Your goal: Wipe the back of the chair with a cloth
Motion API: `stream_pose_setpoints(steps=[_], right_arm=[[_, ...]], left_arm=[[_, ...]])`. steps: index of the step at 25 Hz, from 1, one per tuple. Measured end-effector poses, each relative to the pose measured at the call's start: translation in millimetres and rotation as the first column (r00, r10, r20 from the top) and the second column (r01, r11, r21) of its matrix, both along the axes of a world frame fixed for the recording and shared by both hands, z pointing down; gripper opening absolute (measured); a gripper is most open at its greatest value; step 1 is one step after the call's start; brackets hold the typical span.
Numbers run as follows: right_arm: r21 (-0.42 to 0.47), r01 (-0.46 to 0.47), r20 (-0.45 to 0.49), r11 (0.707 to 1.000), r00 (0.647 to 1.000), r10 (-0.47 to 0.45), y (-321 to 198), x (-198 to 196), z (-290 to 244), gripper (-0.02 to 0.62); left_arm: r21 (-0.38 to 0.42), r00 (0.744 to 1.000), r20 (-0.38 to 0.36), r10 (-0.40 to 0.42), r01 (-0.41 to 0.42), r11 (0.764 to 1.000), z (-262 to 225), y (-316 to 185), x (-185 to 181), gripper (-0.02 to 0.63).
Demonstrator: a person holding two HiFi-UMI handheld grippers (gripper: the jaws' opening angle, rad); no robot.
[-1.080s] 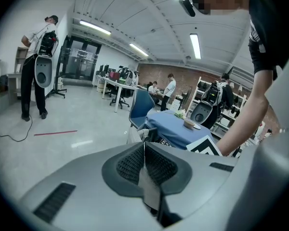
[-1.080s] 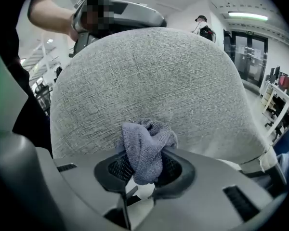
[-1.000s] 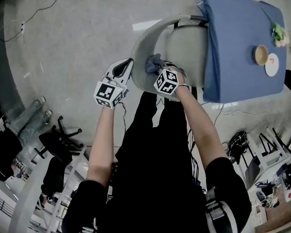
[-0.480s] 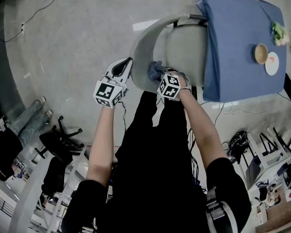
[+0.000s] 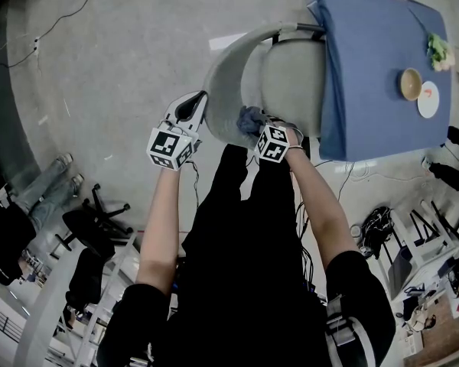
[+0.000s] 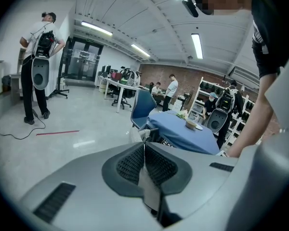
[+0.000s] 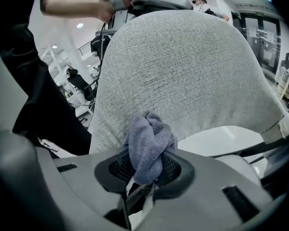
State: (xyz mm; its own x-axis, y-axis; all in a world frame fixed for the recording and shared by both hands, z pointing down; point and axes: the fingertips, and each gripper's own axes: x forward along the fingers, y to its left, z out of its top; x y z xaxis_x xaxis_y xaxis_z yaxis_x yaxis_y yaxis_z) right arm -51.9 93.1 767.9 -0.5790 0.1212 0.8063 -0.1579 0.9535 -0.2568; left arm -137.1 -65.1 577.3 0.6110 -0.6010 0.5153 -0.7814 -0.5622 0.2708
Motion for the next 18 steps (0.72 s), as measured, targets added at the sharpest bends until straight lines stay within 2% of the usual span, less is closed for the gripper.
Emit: stream_pose_setpoints(steps=[13, 18], right_arm=[[-0.070, 0.079, -0.101, 0.994, 0.991, -0.085, 33.9, 36.1, 28.2, 0.112], [-0.099, 0.043, -0.116, 0.994, 0.992, -0.054, 37.0, 40.6, 37.4, 0.114]], left_arm=[[0.005, 1.000, -0.007, -0.024, 0.024, 1.000, 1.1, 0.0, 0.9, 0.026], [0.010, 1.000, -0.012, -0.026, 0.026, 1.000, 0.4, -0.2, -0.5, 0.026]])
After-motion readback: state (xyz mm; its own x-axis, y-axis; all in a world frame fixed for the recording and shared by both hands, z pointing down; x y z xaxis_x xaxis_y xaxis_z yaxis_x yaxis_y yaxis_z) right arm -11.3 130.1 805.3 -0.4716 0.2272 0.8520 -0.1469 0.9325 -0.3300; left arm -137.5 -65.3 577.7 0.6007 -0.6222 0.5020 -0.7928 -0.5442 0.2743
